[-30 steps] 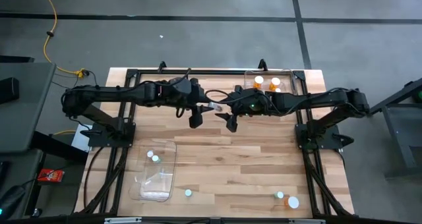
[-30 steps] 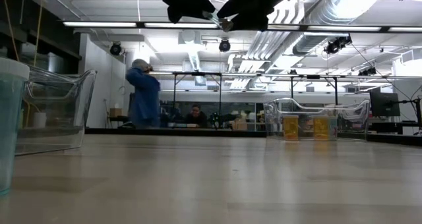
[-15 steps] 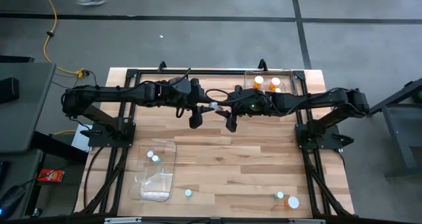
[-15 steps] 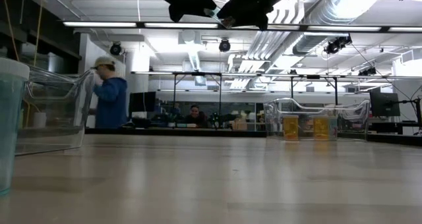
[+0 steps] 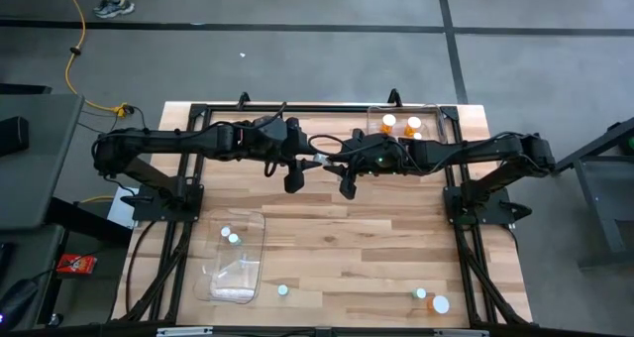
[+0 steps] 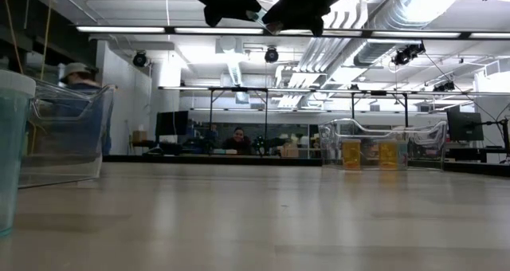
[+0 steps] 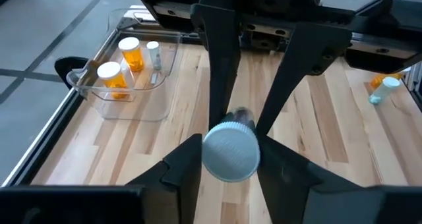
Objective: Pick and place medicine bottles into bin by pill shape (circle, oval)
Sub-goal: Put the green capsule bottle into the top transparent bin
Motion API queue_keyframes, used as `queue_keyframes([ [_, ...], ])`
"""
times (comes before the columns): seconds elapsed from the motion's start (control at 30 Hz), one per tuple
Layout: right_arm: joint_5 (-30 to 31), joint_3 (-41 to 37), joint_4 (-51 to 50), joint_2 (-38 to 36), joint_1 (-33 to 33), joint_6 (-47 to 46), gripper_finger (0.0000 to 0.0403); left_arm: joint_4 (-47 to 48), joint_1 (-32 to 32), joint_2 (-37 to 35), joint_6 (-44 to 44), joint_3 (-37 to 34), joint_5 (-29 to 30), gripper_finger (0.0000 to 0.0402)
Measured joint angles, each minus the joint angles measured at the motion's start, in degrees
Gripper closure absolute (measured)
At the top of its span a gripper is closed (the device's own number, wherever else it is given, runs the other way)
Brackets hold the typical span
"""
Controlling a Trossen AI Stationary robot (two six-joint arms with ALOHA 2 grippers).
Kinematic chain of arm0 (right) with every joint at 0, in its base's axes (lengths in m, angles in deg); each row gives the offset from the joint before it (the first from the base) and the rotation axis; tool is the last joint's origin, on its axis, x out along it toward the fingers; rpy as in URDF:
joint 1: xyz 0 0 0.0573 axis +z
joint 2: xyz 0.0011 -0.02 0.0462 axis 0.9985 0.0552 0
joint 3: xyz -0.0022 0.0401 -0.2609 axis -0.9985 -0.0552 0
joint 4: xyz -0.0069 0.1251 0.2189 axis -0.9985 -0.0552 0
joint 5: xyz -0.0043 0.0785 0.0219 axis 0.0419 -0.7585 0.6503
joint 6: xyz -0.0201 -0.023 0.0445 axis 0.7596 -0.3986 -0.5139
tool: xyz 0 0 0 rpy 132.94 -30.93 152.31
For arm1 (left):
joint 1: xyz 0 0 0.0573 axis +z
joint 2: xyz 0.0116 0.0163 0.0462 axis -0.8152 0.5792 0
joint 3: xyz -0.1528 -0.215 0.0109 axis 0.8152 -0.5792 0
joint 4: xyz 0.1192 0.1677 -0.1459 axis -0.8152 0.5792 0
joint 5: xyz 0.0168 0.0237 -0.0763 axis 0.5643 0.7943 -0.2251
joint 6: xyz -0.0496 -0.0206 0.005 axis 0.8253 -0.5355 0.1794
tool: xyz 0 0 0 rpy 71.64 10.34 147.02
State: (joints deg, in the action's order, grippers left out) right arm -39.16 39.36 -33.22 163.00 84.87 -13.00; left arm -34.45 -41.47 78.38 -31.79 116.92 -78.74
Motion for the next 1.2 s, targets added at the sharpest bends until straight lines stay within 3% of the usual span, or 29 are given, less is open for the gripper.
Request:
queue_keyframes([
  [0.3,0.2,0.0,-5.2,-6.0,-3.5,1.6,0.0315,7.5,0.0,-2.8,-0.9,6.6,0.0,0.0203],
  [0.5,0.3,-0.8,-10.0,-12.9,-5.2,1.3,0.0315,9.5,0.1,-8.3,-0.6,7.0,-1.0,0.0191],
  [0.67,0.4,-8.0,-3.9,-19.8,-5.1,-2.7,0.0315,-4.8,0.1,-15.7,4.5,-4.4,-1.3,0.0192],
  [0.97,0.1,-23.9,18.7,-28.9,-4.0,-9.9,0.0314,-39.7,-0.8,-26.4,15.3,-27.3,2.2,0.0190],
  [1.2,0.2,-24.6,19.2,-29.7,-4.0,-9.8,0.0314,-43.3,-0.9,-27.4,15.1,-30.3,5.0,0.0190],
])
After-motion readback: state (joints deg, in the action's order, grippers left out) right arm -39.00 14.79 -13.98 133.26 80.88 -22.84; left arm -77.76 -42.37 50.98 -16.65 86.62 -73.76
